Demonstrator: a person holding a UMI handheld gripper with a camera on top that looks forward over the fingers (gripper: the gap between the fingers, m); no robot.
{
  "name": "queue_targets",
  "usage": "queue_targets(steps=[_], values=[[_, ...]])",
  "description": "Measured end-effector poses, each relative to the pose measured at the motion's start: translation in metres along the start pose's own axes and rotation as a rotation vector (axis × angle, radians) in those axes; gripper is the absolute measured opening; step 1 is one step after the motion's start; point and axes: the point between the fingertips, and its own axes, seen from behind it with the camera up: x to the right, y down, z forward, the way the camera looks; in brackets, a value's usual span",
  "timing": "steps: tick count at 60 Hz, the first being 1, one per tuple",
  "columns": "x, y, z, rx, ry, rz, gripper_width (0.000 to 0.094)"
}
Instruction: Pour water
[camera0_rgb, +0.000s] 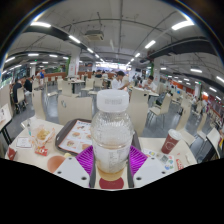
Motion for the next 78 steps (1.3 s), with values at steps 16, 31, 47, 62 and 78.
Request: queue_targets(steps=[16,31,47,62,78], values=[[0.008,0.078,0.039,-0.092,-0.035,0.110,0.0426],[0.007,0.102,0.040,-0.068,-0.029,0.089,0.0471],[0.007,0.106,0.012,-0.192,0.029,0.104,0.0836],[-0.037,0.090,-0.104,-0.274,0.055,0.143,0.0850],[-0.075,0.079,-0.196,-0.286,0.095,0.119,0.0850]])
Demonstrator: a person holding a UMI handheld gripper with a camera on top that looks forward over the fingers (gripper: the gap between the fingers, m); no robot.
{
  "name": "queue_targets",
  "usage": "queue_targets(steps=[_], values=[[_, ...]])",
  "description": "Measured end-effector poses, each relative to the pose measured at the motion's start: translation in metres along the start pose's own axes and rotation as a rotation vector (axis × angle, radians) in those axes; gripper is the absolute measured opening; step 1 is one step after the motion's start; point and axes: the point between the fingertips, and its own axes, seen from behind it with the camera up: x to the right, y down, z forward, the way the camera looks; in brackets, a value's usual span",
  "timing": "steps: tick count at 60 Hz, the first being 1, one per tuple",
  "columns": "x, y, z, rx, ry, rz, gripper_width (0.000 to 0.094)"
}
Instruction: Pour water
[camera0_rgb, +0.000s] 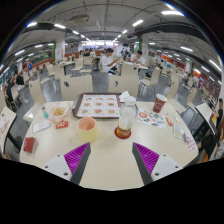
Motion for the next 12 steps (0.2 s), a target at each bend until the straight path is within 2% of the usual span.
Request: queue_targets(steps=[12], values=[[-0.011,0.005,-0.022,-0.004,-0.015,-0.011,0.0843]])
